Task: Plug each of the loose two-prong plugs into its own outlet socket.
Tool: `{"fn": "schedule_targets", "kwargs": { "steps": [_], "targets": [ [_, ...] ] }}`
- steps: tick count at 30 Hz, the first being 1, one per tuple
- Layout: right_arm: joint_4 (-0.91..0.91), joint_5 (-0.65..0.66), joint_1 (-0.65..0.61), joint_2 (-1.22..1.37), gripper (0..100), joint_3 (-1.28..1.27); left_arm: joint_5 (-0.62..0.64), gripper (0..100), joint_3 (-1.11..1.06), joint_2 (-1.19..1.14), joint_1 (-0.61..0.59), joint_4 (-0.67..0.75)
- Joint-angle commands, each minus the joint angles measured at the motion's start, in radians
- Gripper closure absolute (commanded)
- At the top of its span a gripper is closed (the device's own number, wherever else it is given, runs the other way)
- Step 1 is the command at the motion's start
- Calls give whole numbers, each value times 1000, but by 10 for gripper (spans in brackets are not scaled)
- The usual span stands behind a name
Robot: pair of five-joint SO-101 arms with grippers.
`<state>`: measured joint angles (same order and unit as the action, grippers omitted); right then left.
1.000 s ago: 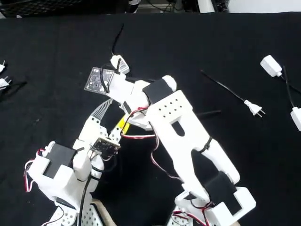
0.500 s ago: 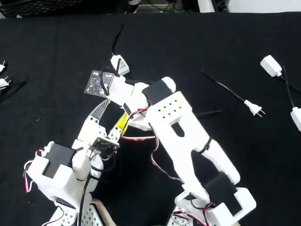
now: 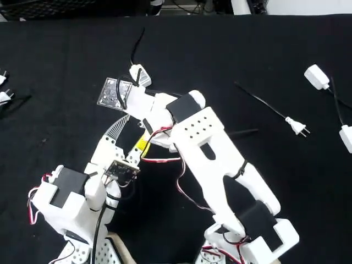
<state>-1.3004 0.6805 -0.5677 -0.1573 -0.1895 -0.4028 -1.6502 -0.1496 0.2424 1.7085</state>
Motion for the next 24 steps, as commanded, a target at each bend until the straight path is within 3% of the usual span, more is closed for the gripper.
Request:
{"fn": "schedule_targets", "kwargs": {
  "steps": [1,8,12,24],
  "targets": [
    [28,9,-8,-28,876,4,-6,761,-27,5,-2,29],
    [40,38,-11,-27,881,-38,-6,762,-27,5,-1,29],
    [34,35,-20,-28,987,-36,-6,762,-27,3,2,28],
    [-3,35,-21,-39,986,-33,-6,762,-27,3,-4,28]
  ]
}}
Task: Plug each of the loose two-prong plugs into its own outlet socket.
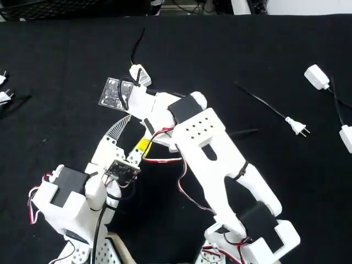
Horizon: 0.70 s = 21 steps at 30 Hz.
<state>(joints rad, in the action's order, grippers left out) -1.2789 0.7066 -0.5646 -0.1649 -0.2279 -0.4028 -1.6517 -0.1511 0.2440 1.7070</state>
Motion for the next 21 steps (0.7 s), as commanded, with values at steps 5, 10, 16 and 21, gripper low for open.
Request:
{"fn": "schedule_targets", "kwargs": {
  "steps": [5,10,16,21],
  "targets": [
    [-61,3,-23,-116,986,16,-6,762,-25,5,-7,29],
    [-150,3,-26,-259,986,19,-6,762,-24,5,-7,29],
    [-195,5,-8,-303,975,-39,-6,762,-24,5,-8,29],
    [-97,2,91,-266,802,-99,-6,762,-24,5,-8,29]
  ]
}}
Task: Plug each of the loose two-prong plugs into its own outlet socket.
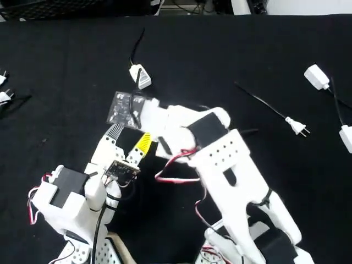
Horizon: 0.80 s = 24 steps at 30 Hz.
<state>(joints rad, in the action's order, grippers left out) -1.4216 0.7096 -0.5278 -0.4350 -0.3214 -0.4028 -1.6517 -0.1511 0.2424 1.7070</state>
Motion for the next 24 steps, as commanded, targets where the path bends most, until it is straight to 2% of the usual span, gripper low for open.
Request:
{"fn": "schedule_targets", "kwargs": {
  "steps": [1,15,24],
  "targets": [
    [60,2,68,10,778,-13,-6,762,-24,5,-7,29],
    [209,8,68,150,762,-162,-6,760,-24,5,-18,26],
    [91,84,-29,292,765,-165,-6,759,-25,6,-223,15]
  ]
}}
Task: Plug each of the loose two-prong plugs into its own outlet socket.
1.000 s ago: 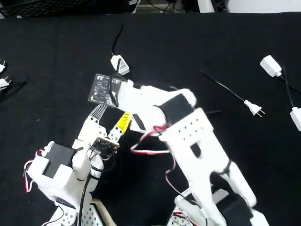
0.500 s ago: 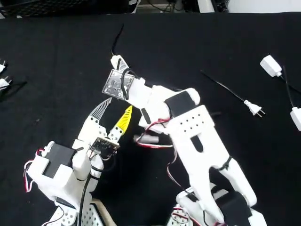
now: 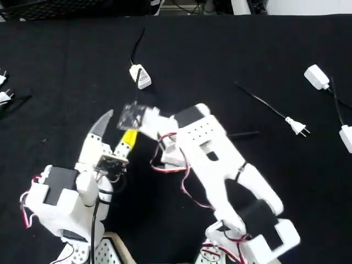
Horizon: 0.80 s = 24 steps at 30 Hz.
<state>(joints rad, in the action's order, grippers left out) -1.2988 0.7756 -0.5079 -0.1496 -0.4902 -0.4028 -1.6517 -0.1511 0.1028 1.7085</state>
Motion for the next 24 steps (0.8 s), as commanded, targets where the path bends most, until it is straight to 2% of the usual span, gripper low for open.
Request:
{"fn": "schedule_targets", "kwargs": {
  "steps": [1,5,12,21,24],
  "targets": [
    [-43,18,-68,8,765,2,-6,759,-25,6,-101,14],
    [-48,23,-98,18,765,-7,-6,761,-25,6,-122,9],
    [80,89,-101,18,766,-150,-6,761,-25,6,-120,9],
    [176,91,-100,19,769,-214,-5,761,-25,6,-119,9],
    [247,95,-101,19,825,-262,-5,761,-25,6,-119,9]
  ]
}}
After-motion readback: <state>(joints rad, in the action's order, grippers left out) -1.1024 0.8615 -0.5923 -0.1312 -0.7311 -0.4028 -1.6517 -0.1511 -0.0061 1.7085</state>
